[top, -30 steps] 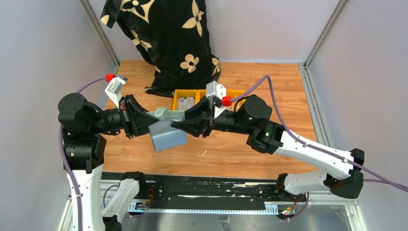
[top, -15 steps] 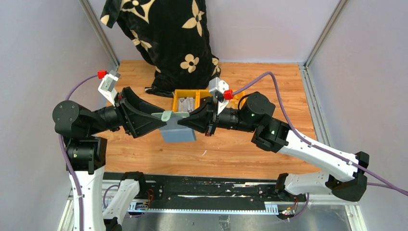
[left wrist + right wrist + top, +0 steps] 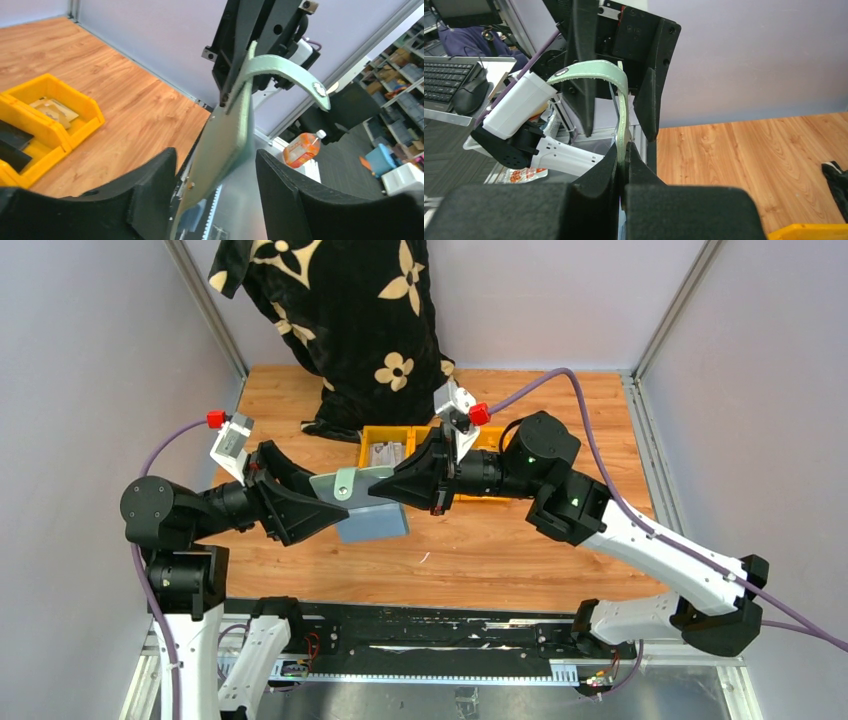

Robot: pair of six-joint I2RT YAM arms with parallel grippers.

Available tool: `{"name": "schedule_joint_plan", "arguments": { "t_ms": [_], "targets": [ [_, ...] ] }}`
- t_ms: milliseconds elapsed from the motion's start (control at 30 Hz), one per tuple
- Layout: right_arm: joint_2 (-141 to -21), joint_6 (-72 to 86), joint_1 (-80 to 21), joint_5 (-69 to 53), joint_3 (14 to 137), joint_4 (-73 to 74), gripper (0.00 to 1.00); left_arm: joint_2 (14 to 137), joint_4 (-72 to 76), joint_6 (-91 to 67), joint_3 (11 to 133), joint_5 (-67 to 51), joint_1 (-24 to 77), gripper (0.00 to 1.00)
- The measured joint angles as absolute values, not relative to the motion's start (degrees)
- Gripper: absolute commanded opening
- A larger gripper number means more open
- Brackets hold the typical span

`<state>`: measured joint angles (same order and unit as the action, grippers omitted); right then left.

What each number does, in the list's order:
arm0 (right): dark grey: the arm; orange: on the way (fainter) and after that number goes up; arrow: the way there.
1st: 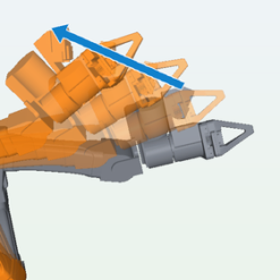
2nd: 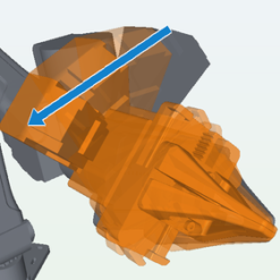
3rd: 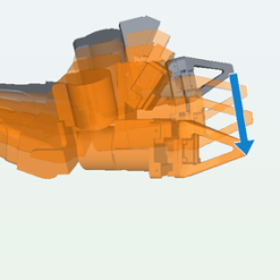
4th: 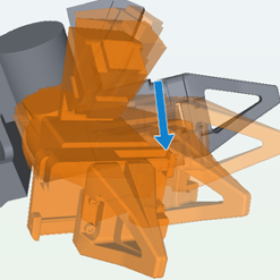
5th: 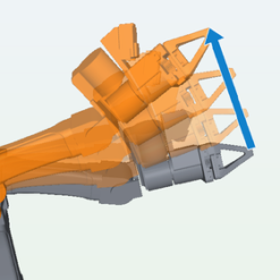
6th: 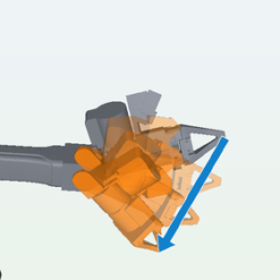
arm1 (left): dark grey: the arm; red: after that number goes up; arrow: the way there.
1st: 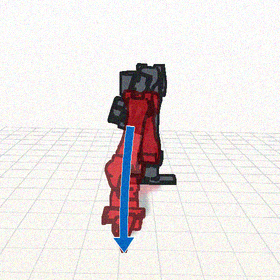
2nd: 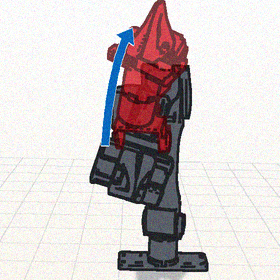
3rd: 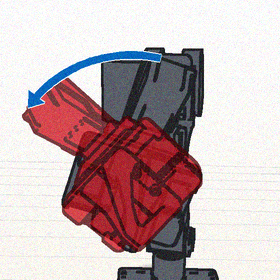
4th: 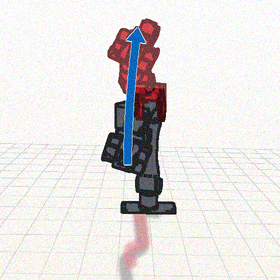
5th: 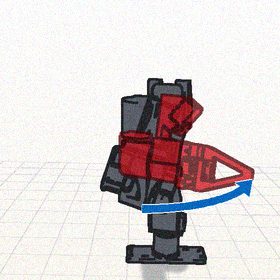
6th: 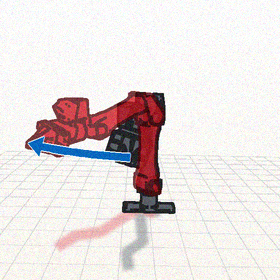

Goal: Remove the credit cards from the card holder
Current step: Remove the credit card from the card holder.

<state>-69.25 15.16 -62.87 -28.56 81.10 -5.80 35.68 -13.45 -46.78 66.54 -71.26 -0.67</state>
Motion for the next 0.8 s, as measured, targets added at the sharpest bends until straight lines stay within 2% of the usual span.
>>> {"name": "schedule_joint_plan", "arguments": {
  "t_ms": [67,200,267,333,400,467,533,667,800],
  "targets": [
    [-69.76,15.70,-62.87,-29.58,81.62,-5.74,0.00,35.73,-13.82,-46.06,66.41,-71.05,-0.67,0.47],
    [-71.40,17.12,-62.87,-31.57,82.59,-5.76,0.02,35.55,-10.87,-48.12,65.28,-70.08,-0.67,0.13],
    [-72.36,17.69,-62.87,-32.18,82.89,-5.87,0.02,35.38,-8.38,-50.81,64.42,-69.87,-0.67,0.00],
    [-73.19,18.65,-62.65,-32.69,82.96,-6.26,0.07,34.98,-6.28,-52.56,63.46,-69.32,-0.67,0.00],
    [-73.36,19.38,-62.26,-33.01,82.96,-6.72,0.23,34.68,-5.34,-53.84,63.09,-68.77,-0.67,0.00],
    [-73.34,20.05,-62.26,-33.28,82.96,-7.38,0.45,34.57,-4.43,-55.00,63.05,-68.31,-0.67,0.00],
    [-73.14,20.53,-62.26,-33.74,82.19,-8.23,0.58,34.57,-3.88,-55.88,63.13,-67.22,-0.67,0.00],
    [-71.00,21.23,-62.26,-35.57,76.47,-10.22,0.61,35.22,-4.56,-56.80,64.49,-64.40,-0.67,0.00],
    [-68.40,22.39,-62.26,-37.47,69.60,-12.97,0.57,36.34,-4.21,-59.57,65.41,-62.54,-0.67,0.00]
  ]
}}
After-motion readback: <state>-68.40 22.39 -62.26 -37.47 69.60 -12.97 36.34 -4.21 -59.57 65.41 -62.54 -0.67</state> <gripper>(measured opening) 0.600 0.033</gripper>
